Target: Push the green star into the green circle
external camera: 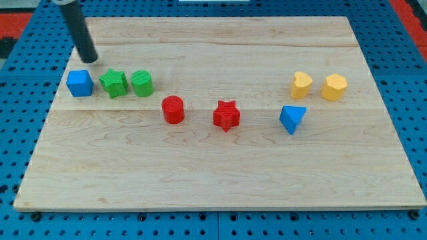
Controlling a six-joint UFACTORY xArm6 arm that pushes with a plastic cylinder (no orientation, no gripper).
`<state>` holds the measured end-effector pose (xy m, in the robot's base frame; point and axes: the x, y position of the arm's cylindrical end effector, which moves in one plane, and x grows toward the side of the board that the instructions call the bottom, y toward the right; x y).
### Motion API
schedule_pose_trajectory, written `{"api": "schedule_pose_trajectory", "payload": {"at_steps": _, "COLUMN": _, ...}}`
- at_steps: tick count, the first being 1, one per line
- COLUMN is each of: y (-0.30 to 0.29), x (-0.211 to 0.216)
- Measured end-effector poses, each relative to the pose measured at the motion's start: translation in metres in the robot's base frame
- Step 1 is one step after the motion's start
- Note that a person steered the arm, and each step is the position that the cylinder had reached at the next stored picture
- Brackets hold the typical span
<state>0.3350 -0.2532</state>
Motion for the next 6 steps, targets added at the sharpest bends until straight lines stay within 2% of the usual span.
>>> {"api": "schedule_pose_trajectory", "payload": {"at_steps": 1, "y": -0.002, "x": 0.055}}
{"api": "schedule_pose_trajectory", "payload": {"at_steps": 2, "y": -0.003, "x": 0.091}}
{"api": "schedule_pose_trajectory", "payload": {"at_steps": 3, "y": 0.01, "x": 0.071}}
{"api": "schedule_pose_trajectory", "payload": {"at_steps": 4, "y": 0.044, "x": 0.069}}
{"api": "schedule_pose_trajectory", "payload": {"at_steps": 6, "y": 0.159, "x": 0.054}}
